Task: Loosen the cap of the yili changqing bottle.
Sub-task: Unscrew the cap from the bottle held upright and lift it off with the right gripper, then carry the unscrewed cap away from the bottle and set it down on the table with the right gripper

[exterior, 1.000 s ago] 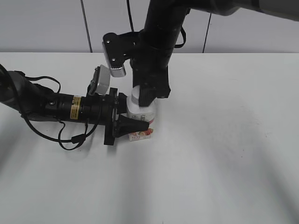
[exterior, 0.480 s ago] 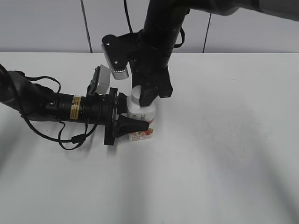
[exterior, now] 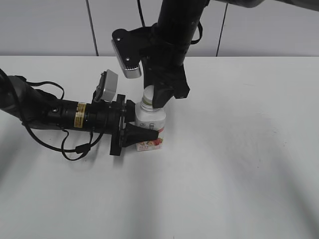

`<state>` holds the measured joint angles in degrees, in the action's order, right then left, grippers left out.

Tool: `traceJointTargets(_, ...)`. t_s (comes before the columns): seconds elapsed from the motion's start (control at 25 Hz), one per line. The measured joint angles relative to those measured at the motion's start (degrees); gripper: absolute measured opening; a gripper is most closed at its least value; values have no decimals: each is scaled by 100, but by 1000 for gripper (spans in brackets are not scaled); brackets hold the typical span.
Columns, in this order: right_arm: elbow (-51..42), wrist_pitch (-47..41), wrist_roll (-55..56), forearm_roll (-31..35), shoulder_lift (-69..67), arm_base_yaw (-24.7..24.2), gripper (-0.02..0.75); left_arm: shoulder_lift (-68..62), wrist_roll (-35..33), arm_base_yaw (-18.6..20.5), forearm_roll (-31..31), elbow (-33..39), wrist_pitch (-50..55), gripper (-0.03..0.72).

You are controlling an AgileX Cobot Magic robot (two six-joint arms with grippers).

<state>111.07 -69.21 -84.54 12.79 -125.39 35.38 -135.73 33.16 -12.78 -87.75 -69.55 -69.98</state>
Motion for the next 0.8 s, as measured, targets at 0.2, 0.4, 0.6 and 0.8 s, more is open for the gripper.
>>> traceJointTargets(0.2,0,0,-5,0,8,0,389,0,0,0,0,0,0,385)
traceJointTargets(0.4,0,-6,9,11,209,0,390,0,0,0,-5,0,0,384)
traceJointTargets(0.6,0,-11,634,17,428,0,390,0,0,0,-5,0,0,384)
traceJointTargets(0.8,0,-11,2026,-261,476,-18,390,0,5,0,-5,0,0,384)
